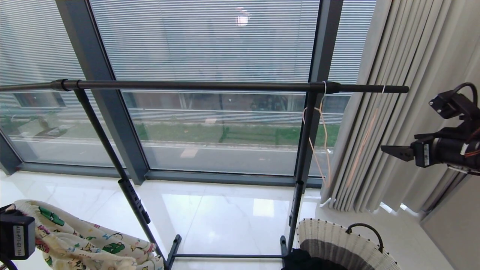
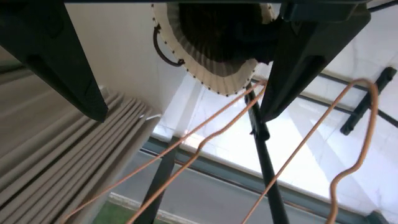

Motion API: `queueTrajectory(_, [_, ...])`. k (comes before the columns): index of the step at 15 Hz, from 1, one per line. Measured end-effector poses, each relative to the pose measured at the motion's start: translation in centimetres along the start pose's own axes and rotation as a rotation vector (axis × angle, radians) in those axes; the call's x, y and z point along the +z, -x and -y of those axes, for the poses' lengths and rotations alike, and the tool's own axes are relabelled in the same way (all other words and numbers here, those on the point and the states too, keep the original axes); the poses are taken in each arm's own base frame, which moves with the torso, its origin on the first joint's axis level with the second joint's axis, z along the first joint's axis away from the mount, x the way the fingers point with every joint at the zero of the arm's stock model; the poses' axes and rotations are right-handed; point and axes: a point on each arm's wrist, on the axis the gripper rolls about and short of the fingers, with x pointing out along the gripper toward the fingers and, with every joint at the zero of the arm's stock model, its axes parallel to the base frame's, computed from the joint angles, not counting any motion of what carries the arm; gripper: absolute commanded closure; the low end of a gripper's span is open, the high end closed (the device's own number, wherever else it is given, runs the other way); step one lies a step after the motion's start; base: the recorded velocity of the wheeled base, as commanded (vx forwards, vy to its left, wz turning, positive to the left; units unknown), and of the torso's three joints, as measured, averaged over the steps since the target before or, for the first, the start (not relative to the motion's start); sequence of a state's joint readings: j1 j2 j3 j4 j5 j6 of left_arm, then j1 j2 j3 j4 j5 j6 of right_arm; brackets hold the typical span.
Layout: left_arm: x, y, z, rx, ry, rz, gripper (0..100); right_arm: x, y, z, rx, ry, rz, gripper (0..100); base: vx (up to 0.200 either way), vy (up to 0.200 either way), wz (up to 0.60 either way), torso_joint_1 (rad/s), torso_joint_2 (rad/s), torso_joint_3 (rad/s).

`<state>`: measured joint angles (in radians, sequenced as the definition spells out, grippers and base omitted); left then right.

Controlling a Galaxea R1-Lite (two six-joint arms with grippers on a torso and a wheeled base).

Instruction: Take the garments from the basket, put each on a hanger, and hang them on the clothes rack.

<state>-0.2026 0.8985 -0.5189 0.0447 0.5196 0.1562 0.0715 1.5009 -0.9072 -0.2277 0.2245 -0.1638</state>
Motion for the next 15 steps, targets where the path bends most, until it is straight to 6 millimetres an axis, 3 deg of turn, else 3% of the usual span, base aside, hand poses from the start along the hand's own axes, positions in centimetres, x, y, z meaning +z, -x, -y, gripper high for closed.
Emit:
queueTrajectory(5, [-0.3, 0.0, 0.1, 0.0, -0.005, -0.009, 100, -0.1, -7.5, 0.8, -0.048, -0.005, -0.065, 0, 0.0, 0.0, 0.0, 0.0, 0.0, 0.0])
queueTrajectory(7, [-0.8, -0.2, 0.2, -0.002, -0.025, -0.023, 100, -0.7, -9.4, 1.0, -0.053, -0.008, -0.095, 0, 0.0, 0.0, 0.0, 0.0, 0.0, 0.0])
queueTrajectory(10, [-1.2, -0.2, 0.3, -0.008, -0.081, -0.036, 100, -1.6, -10.9, 1.1, -0.05, -0.018, -0.127, 0, 0.0, 0.0, 0.0, 0.0, 0.0, 0.0])
queueTrajectory(15, [-1.5, -0.3, 0.4, -0.013, -0.086, -0.043, 100, -2.1, -11.4, 1.2, -0.1, -0.04, -0.153, 0, 0.0, 0.0, 0.0, 0.0, 0.0, 0.0])
